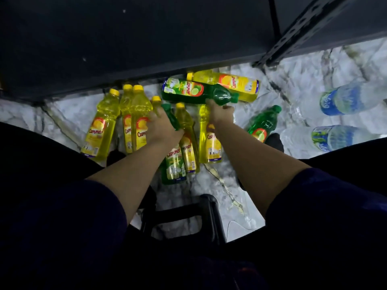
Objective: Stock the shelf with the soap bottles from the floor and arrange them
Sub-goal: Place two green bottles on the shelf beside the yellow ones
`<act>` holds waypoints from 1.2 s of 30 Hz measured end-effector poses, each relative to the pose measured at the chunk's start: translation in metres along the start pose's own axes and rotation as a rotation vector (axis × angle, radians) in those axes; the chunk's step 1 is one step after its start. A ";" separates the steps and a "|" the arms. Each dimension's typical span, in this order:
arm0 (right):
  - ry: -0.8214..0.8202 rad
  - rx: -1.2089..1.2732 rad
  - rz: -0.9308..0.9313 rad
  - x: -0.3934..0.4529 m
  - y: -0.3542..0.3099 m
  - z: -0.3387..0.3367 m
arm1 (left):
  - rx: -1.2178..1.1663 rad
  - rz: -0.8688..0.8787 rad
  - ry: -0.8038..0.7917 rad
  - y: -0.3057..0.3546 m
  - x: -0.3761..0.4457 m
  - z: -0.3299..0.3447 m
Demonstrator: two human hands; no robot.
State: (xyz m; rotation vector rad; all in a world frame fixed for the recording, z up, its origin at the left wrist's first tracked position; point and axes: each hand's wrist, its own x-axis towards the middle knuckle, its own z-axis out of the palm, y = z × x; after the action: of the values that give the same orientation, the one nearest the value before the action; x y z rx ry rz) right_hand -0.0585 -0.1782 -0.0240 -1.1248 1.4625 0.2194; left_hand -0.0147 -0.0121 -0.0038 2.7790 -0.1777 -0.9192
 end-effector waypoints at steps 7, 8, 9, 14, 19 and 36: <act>0.056 0.266 0.206 0.037 -0.033 0.015 | 0.331 -0.015 -0.077 0.008 0.023 0.014; 0.041 0.264 0.239 0.041 -0.035 0.017 | 0.351 -0.025 -0.082 0.007 0.026 0.014; 0.033 0.252 0.266 0.045 -0.036 0.017 | 0.347 -0.036 -0.082 0.006 0.030 0.014; 0.072 0.272 0.240 0.049 -0.031 0.017 | 0.299 -0.041 -0.064 0.002 0.032 0.013; 0.172 0.326 -0.035 0.030 -0.025 0.019 | 0.259 0.062 0.028 0.001 0.011 0.013; 0.110 -0.038 -1.052 -0.112 -0.052 -0.078 | -0.230 0.492 0.383 0.011 -0.090 -0.064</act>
State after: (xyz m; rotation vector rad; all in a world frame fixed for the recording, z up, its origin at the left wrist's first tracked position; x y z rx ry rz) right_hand -0.0934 -0.2035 0.1160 -1.7982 0.7921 -0.5580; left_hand -0.0484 0.0032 0.1005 2.4605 -0.6122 -0.2636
